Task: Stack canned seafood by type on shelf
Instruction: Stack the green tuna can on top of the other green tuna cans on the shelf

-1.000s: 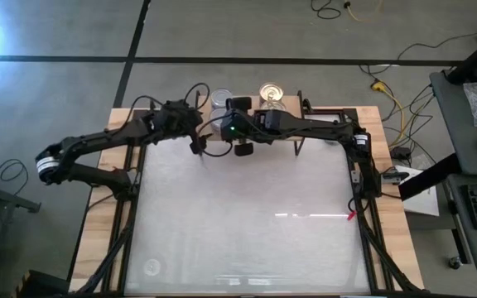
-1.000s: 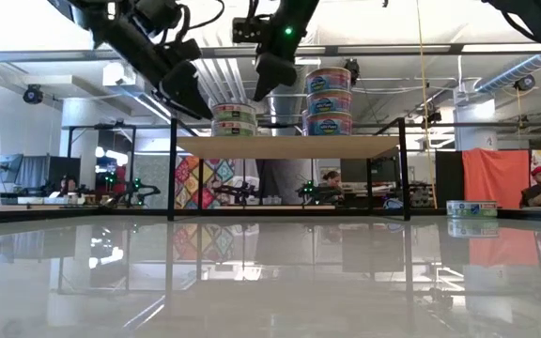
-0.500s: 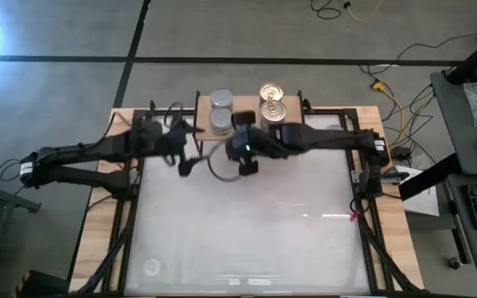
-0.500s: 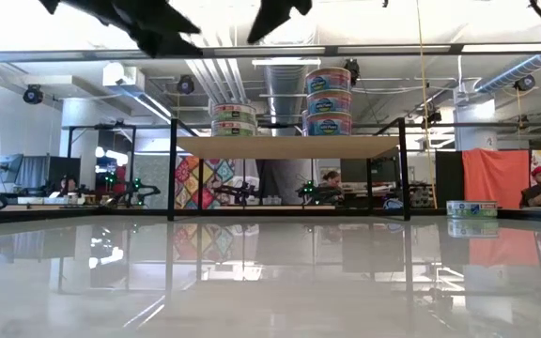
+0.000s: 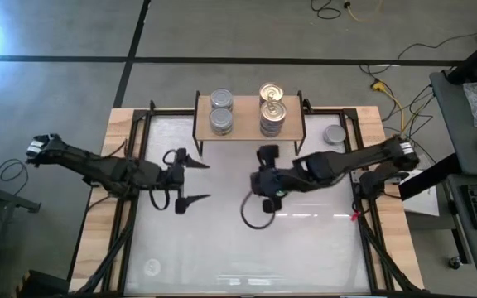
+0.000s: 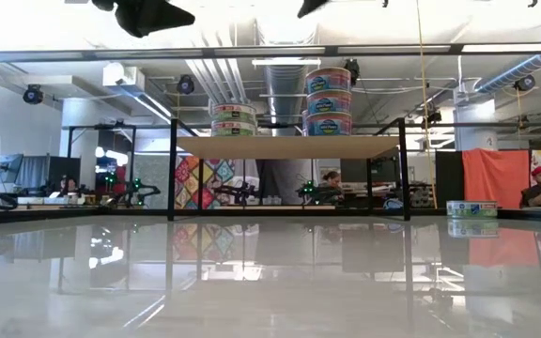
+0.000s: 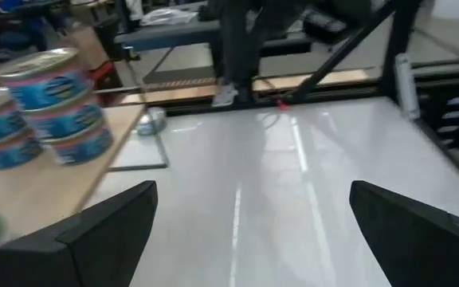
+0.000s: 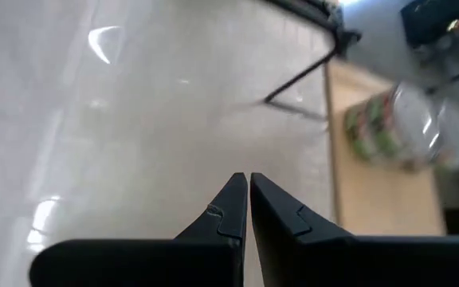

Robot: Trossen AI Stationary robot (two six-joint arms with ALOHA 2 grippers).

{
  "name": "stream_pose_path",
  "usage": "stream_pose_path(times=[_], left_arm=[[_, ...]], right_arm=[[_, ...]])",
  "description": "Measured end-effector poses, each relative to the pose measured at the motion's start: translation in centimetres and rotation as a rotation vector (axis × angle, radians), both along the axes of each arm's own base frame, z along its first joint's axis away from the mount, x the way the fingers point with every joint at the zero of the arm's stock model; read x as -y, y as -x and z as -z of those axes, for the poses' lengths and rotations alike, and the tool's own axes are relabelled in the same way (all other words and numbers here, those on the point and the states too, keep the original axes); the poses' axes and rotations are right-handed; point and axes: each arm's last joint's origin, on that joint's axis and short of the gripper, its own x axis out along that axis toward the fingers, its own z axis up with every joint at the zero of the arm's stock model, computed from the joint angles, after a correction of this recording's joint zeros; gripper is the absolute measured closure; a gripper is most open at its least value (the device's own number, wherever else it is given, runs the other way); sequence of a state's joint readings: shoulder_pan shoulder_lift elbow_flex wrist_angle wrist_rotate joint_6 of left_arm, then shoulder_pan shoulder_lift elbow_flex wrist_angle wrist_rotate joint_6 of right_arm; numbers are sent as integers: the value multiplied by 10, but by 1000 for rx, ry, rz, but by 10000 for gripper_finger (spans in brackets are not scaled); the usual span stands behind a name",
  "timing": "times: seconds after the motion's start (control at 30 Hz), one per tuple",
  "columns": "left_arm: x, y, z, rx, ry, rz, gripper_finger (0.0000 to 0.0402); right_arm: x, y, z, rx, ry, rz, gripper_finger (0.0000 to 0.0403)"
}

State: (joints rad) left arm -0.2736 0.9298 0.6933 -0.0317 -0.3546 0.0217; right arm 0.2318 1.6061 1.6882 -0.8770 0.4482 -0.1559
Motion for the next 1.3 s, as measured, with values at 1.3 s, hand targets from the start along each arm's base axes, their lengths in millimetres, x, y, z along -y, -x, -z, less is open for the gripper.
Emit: stream_pose_path(times=[1.3], left_arm=[[8, -14, 6, 29, 36, -88, 3]], right_arm=[[9, 167, 146, -521, -289, 693, 390]])
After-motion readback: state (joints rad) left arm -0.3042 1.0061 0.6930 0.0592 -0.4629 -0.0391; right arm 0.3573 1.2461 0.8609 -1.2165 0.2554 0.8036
